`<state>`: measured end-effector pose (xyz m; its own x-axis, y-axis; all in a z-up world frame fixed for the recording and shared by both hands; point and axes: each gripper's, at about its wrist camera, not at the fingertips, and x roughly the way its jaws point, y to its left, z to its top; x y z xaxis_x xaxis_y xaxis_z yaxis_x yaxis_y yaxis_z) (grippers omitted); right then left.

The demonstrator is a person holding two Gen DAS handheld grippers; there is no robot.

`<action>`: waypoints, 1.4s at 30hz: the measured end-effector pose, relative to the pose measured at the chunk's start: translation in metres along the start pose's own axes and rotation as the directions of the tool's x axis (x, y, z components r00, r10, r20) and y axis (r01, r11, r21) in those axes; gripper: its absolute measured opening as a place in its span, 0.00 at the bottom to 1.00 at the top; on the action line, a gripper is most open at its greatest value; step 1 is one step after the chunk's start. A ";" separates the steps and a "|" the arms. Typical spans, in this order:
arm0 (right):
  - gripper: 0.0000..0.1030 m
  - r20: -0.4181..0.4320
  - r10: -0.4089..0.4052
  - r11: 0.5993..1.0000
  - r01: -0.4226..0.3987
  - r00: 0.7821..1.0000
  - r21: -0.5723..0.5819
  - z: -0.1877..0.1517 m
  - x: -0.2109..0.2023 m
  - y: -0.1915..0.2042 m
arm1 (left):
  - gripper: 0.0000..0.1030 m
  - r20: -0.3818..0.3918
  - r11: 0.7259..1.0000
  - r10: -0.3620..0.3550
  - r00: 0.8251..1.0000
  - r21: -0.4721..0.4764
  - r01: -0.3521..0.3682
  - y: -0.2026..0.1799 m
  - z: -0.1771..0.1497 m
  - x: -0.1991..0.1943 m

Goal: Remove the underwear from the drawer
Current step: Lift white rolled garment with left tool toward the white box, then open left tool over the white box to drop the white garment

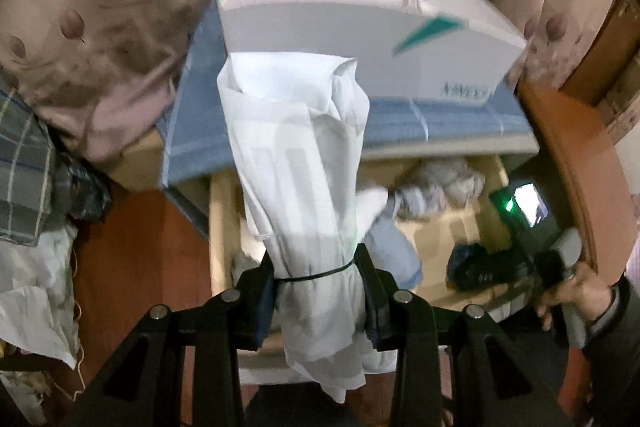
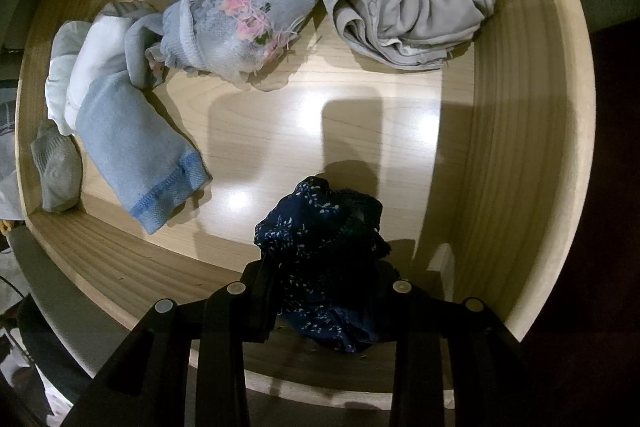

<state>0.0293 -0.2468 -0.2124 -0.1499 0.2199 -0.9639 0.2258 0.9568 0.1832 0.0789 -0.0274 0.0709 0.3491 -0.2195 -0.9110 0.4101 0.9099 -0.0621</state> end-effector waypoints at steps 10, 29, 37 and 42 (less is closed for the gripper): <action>0.29 0.001 -0.002 1.000 0.002 1.000 0.001 0.000 0.001 0.001 | 0.35 0.208 0.998 0.061 0.976 0.001 -0.062 0.013 0.055 -0.067; 0.29 0.001 0.010 1.000 -0.010 1.000 0.012 0.003 0.001 -0.004 | 0.35 0.380 0.989 0.143 0.914 -0.018 -0.147 0.016 0.176 -0.052; 0.30 0.003 0.017 1.000 -0.017 1.000 0.017 0.004 0.000 -0.010 | 0.35 0.309 0.977 0.174 0.935 0.068 -0.204 0.000 0.200 -0.003; 0.30 0.004 0.022 1.000 -0.022 1.000 0.019 0.004 0.000 -0.011 | 0.38 0.265 0.972 0.192 0.945 0.084 -0.221 -0.006 0.202 0.018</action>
<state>0.0306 -0.2582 -0.2152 -0.1407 0.2402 -0.9605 0.2475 0.9479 0.2008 0.2525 -0.1082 0.1368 0.6323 -0.1258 -0.7645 0.3917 0.9032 0.1754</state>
